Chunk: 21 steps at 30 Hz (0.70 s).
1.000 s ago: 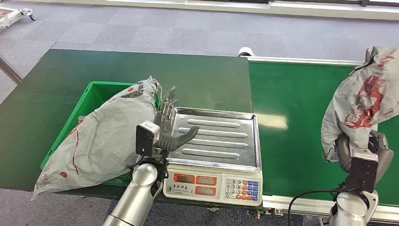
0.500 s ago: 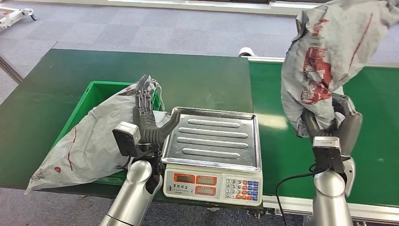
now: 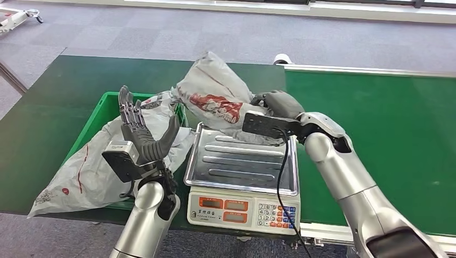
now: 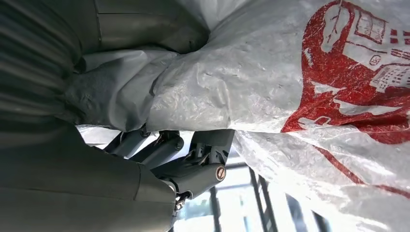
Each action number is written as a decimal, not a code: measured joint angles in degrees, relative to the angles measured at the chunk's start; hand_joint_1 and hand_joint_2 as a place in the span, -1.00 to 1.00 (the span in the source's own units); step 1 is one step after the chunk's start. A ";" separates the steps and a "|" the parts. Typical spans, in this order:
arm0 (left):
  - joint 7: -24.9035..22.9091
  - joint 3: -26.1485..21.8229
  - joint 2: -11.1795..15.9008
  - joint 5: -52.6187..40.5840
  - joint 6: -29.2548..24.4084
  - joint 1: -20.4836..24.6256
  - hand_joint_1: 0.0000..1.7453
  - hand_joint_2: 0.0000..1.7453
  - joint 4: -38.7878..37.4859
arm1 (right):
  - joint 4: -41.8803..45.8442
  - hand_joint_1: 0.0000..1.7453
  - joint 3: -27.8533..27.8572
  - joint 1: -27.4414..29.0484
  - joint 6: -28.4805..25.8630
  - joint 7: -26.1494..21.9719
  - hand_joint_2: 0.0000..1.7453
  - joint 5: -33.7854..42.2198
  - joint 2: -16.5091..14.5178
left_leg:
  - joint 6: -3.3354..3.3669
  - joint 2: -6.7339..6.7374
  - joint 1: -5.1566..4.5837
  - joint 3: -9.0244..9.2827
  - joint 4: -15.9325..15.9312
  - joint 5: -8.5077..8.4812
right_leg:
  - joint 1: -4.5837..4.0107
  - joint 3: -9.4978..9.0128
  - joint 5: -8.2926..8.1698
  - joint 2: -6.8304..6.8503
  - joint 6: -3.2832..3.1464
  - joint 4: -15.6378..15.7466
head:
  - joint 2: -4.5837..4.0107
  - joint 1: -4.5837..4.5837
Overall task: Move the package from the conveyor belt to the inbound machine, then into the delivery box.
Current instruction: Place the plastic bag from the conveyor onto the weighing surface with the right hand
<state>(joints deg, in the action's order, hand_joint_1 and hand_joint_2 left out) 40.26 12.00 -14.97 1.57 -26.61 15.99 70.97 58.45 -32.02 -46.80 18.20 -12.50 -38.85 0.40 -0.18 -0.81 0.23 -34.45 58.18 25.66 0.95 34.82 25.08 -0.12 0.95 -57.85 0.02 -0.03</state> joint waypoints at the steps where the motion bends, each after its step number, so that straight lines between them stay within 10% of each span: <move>1: -0.01 -0.23 0.01 0.19 0.13 -0.02 -1.00 1.00 -0.11 | -1.76 1.00 -2.43 -1.50 1.10 -0.22 1.00 0.82 -0.01 | 0.00 -0.07 0.00 -0.01 0.00 0.00 | 0.00 0.00 0.00 0.05 0.00 0.00 | 0.00 -0.01; 21: -0.02 -1.38 0.04 2.65 3.03 1.66 -1.00 1.00 -5.69 | -10.21 1.00 -26.94 -9.33 16.68 1.83 1.00 16.59 6.82 | 0.01 -0.07 -0.04 -0.01 0.03 0.01 | 0.04 0.06 0.01 0.02 0.01 0.02 | 0.00 -0.01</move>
<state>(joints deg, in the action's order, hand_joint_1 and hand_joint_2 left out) 40.24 10.62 -14.93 4.22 -23.57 17.65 65.29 48.23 -58.96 -56.12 34.88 -10.67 -22.26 7.22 -0.17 -0.88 0.18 -34.46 58.21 25.67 0.99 34.88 25.09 -0.11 0.97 -57.83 0.02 -0.04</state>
